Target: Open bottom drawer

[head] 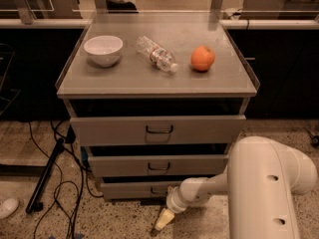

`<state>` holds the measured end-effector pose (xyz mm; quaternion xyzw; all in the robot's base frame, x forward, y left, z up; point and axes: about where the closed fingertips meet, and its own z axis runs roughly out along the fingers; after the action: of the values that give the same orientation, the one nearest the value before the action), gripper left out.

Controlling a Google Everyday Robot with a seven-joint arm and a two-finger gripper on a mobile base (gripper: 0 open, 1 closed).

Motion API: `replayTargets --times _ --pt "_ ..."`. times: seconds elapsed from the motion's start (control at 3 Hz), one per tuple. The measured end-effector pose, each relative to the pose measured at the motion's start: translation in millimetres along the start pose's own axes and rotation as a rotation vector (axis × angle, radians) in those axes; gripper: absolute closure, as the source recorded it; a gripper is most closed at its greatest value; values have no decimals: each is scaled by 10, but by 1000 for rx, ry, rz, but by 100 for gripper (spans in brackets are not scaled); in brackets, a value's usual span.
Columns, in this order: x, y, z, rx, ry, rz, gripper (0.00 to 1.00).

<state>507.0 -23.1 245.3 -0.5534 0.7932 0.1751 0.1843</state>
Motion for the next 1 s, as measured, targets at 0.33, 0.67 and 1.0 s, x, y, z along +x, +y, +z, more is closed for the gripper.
replayTargets --times 0.33,0.67,1.0 --pt "18 -176 98 8 -9 2 0" --pt "-14 -341 124 24 -13 -9 0" --pt "-53 -446 155 32 -15 -19 0"
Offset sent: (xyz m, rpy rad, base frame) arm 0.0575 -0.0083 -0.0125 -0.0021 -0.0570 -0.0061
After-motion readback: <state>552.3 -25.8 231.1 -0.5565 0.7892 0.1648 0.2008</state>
